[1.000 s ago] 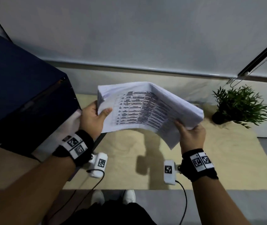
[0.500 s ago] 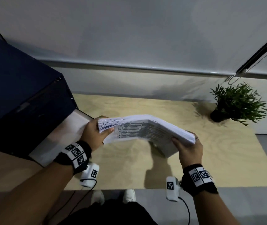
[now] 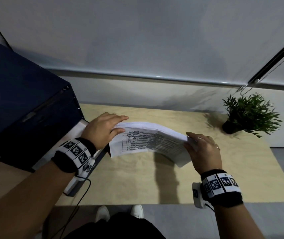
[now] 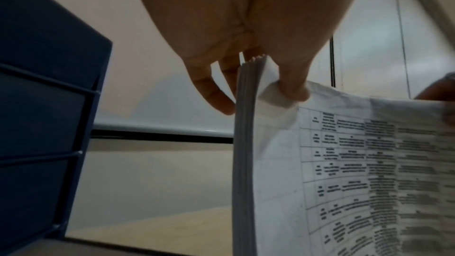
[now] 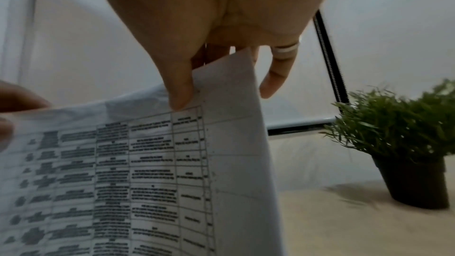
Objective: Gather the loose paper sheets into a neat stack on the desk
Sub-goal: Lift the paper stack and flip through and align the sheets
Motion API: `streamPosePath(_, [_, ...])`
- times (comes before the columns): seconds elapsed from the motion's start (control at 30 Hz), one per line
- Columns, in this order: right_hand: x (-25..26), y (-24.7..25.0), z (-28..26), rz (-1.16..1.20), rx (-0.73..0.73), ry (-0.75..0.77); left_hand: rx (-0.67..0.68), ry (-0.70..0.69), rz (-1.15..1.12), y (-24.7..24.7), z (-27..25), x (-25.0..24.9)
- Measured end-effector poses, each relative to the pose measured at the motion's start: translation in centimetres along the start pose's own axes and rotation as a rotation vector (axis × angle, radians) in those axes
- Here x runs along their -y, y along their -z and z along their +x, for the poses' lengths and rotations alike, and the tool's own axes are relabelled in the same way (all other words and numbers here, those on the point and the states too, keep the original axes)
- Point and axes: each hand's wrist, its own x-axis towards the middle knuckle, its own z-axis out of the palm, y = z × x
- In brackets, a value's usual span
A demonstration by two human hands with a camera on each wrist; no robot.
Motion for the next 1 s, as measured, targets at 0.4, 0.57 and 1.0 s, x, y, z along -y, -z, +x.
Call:
streamPosePath(0.4, [-0.8, -0.4, 0.4, 0.068, 0.061, -0.076, -0.024, 0.312, -0.289, -0.8, -0.7, -0.7])
streamPosePath(0.57, [-2.5, -2.3, -1.1, 0.546, -0.036, -0.501, -0.116, 0.649, -0.839, -4.2, -2.8, -0.7])
streamPosePath(1.0, [-0.7, -8.1, -3.6, 0.531, -0.012, -0.659, -0.329, 0.728, -0.712, -8.7, -3.4, -3.1])
